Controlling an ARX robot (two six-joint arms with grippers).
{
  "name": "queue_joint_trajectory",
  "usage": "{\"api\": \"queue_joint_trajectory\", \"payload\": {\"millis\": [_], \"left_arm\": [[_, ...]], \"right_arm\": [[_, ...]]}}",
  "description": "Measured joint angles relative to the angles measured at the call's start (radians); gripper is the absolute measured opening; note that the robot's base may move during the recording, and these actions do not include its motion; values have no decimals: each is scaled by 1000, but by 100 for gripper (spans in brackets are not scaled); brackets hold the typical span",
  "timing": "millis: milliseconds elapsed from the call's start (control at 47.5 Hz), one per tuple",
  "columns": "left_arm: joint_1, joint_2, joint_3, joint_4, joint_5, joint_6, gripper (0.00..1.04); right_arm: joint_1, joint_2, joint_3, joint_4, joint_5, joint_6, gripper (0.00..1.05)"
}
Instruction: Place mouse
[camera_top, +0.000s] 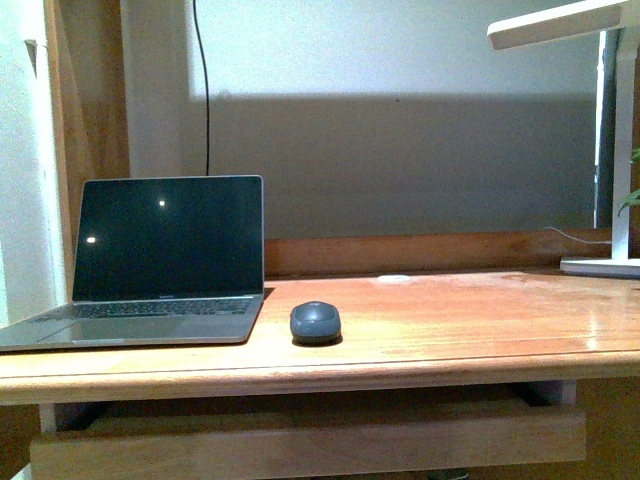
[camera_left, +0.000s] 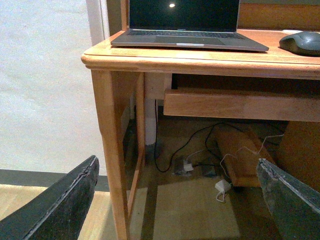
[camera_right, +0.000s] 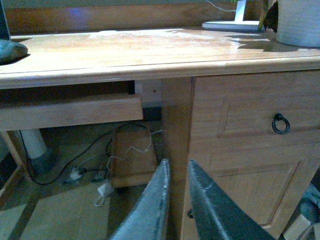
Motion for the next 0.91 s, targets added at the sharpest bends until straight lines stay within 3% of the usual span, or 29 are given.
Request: {"api": "queue_joint_trajectory", "payload": {"millis": [84, 126, 569, 737, 843, 906], "left_arm": [[0, 0, 0, 0, 1, 0, 97], [0, 0, 0, 0, 0, 0, 97], [0, 0, 0, 0, 0, 0, 97], [0, 0, 0, 0, 0, 0, 97], [0, 0, 0, 0, 0, 0, 97], [0, 0, 0, 0, 0, 0, 97]], "right_arm": [[-113, -17, -10, -12, -138, -8, 3], [-153, -22, -14, -12, -142, -7, 3], [-163, -61, -45, -11, -157, -8, 3], [-163, -61, -45, -11, -157, -9, 31], [-163, -61, -45, -11, -157, -9, 58], [-163, -61, -45, -11, -157, -9, 69]]}}
